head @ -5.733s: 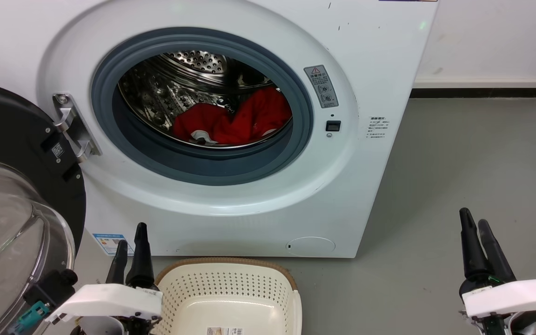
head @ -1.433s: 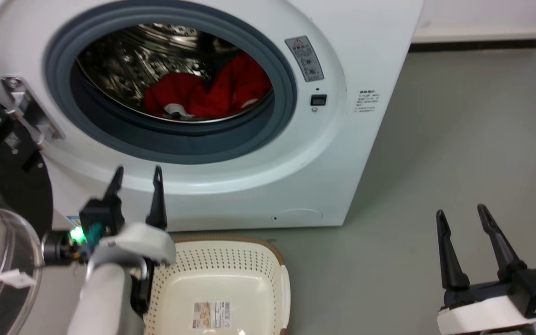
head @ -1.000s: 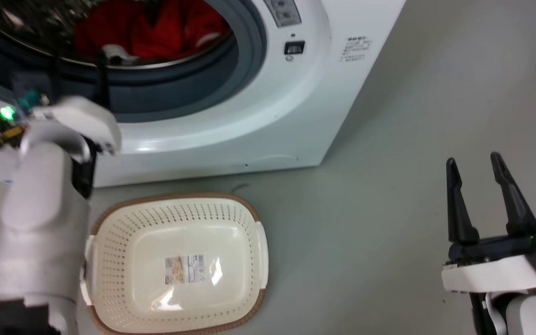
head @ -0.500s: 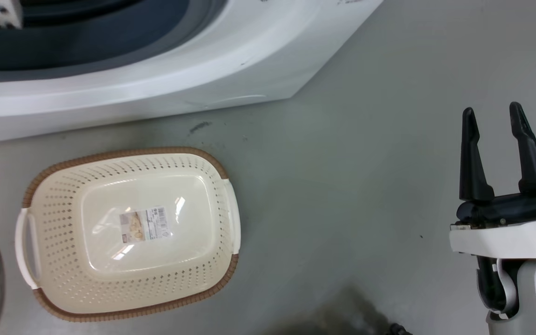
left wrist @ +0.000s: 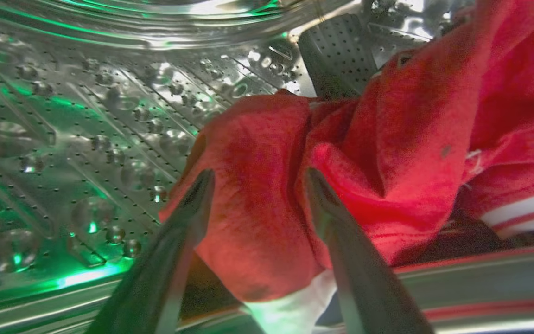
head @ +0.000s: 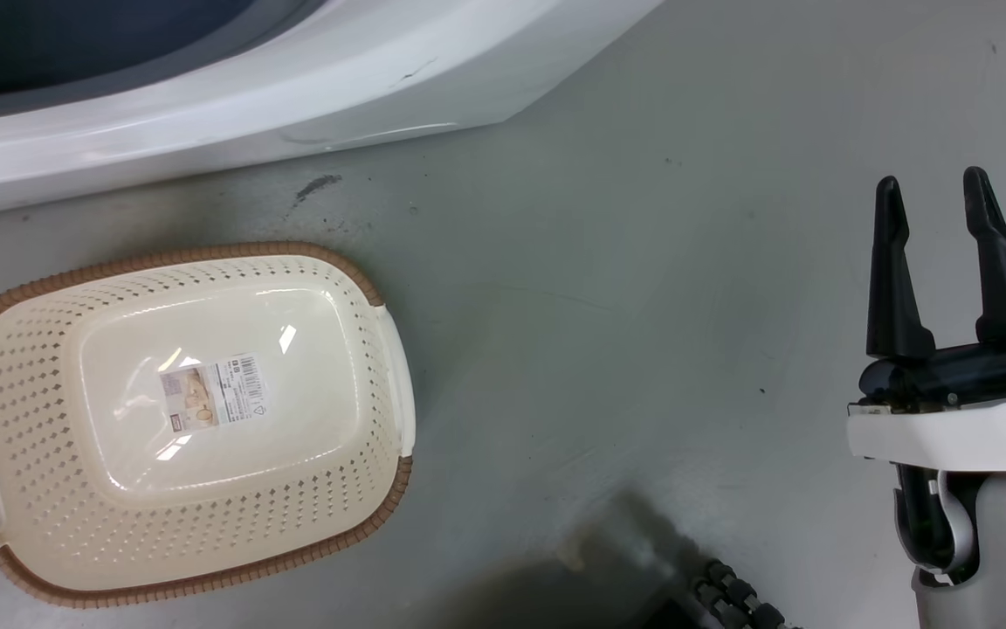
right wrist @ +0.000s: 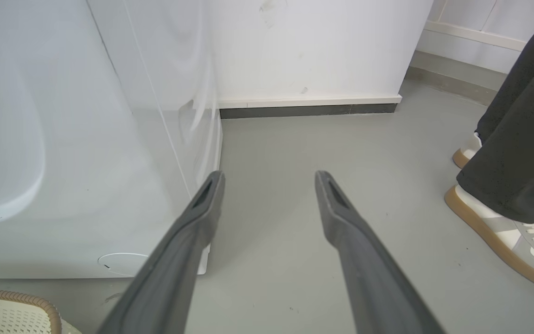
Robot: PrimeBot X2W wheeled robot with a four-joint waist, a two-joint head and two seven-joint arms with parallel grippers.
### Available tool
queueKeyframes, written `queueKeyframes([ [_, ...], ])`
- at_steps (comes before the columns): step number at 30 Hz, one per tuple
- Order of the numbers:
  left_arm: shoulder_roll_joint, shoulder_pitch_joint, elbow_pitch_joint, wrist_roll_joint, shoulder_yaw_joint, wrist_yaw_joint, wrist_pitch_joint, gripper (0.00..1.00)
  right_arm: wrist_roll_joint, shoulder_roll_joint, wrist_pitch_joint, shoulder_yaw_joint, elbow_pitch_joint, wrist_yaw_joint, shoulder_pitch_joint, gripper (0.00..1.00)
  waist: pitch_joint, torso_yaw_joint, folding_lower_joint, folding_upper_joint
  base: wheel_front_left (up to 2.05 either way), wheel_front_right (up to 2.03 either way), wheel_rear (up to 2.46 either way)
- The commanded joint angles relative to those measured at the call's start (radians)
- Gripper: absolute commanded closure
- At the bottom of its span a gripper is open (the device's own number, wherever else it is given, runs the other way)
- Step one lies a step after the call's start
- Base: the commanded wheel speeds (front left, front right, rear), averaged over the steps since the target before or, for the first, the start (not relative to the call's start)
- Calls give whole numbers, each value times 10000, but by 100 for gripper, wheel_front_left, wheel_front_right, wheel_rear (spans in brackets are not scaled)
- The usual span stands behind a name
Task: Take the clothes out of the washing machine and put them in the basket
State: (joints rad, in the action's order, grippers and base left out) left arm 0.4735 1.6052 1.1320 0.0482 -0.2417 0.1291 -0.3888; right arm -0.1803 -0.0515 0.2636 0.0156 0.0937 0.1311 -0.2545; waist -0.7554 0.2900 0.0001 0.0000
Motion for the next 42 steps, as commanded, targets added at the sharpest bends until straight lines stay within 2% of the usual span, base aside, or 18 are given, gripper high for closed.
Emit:
queueKeyframes([
  [1,149,159,61,91,-112,-4,-209,0,-50,23,19,-10,42,-7,-151,0,-91,58,-1,0,0,0,0],
  [8,441,391,215,591,-659,-2,-1137,0,-151,23,19,34,74,-7,-193,0,-350,128,-1,0,0,0,0],
  [18,611,32,234,919,-997,-14,-1151,0,-220,22,19,57,35,-7,-294,0,-509,148,-1,0,0,0,0],
  [19,599,5,221,918,-1046,-14,-1150,55,-211,22,19,59,29,-7,-292,0,-510,144,-1,0,0,0,0],
  [20,583,-26,206,927,-1081,-14,-1140,100,-195,22,19,57,24,-7,-285,0,-505,138,-1,0,0,0,0],
  [34,335,-469,-969,1060,-1267,-330,-462,100,-50,22,19,123,-52,-7,-118,0,-155,3,-1,0,0,0,0],
  [42,114,-1663,-1726,1748,-955,-293,781,100,168,20,19,142,-171,-7,65,0,703,-315,-1,0,0,0,0],
])
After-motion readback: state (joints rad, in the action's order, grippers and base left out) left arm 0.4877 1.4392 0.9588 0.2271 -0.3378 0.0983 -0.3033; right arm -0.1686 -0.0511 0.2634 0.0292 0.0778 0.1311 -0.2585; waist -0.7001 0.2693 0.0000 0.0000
